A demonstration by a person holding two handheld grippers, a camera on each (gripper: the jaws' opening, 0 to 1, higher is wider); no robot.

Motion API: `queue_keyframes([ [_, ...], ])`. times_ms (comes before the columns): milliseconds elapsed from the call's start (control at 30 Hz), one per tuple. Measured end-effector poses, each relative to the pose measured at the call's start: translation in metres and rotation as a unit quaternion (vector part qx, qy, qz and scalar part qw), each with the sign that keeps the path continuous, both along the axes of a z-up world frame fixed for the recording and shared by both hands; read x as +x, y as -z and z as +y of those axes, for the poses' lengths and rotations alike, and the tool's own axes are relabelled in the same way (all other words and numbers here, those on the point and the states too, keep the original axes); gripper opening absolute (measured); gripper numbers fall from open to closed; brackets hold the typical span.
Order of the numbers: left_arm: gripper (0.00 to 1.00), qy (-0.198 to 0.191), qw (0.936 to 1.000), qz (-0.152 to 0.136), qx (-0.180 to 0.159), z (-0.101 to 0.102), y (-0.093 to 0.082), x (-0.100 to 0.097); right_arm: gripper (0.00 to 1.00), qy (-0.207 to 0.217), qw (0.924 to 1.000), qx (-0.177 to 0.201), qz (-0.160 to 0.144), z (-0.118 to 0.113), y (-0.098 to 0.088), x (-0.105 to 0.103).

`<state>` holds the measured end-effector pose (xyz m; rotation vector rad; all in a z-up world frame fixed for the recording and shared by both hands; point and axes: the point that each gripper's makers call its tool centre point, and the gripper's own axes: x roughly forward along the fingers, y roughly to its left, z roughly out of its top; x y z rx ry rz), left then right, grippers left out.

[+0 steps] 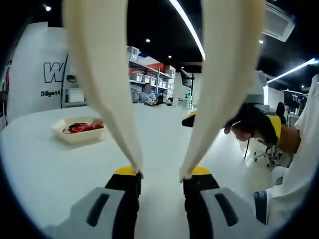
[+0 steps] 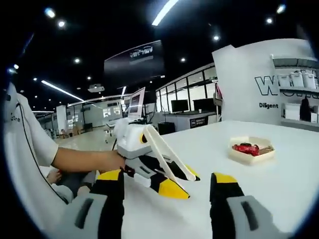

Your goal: Place the target food into the container with the food tongs after gripping and lifting it, then release it inside without dropping or visibly crushing the food.

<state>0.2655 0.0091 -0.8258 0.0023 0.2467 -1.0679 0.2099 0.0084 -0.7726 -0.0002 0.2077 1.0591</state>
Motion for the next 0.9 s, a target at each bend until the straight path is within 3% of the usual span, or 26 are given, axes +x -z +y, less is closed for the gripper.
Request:
queue_keyframes([
  [133, 0.32, 0.015, 0.9996, -0.01, -0.023, -0.001, -0.008, -0.011, 0.49, -0.01, 0.9999, 0.006, 0.007, 0.0, 0.007, 0.002],
  [200, 0.32, 0.019, 0.9988, 0.007, -0.045, -0.001, -0.011, -0.015, 0.48, -0.02, 0.9978, 0.05, 0.039, 0.003, 0.003, 0.0],
  [233, 0.32, 0.011, 0.9983, 0.035, -0.045, 0.001, -0.007, -0.017, 0.49, -0.03, 0.9946, 0.077, 0.063, 0.004, 0.0, -0.001],
  [267, 0.32, 0.011, 0.9986, 0.027, -0.043, 0.001, -0.007, -0.017, 0.49, -0.03, 0.9933, 0.088, 0.069, 0.004, -0.002, 0.0],
  [367, 0.32, 0.012, 0.9983, 0.021, -0.053, 0.001, -0.009, -0.022, 0.41, -0.046, 0.9936, 0.078, 0.067, 0.007, -0.002, -0.001],
  [433, 0.32, 0.024, 0.9972, 0.039, -0.058, -0.002, -0.007, -0.028, 0.28, -0.083, 0.9926, 0.05, 0.074, 0.012, 0.006, -0.01],
  [500, 0.32, 0.029, 0.997, 0.04, -0.059, -0.004, -0.005, -0.031, 0.15, -0.101, 0.9904, 0.05, 0.08, 0.015, 0.007, -0.014],
  [567, 0.32, 0.038, 0.9965, 0.04, -0.063, -0.008, -0.004, -0.036, 0.08, -0.117, 0.9881, 0.048, 0.087, 0.018, 0.008, -0.016],
  [733, 0.32, 0.056, 0.9957, 0.037, -0.064, -0.011, -0.006, -0.043, 0.14, -0.144, 0.985, 0.033, 0.089, 0.026, 0.015, -0.02],
  [900, 0.32, 0.061, 0.9953, 0.039, -0.064, -0.011, -0.01, -0.046, 0.04, -0.154, 0.9836, 0.025, 0.09, 0.03, 0.018, -0.023],
])
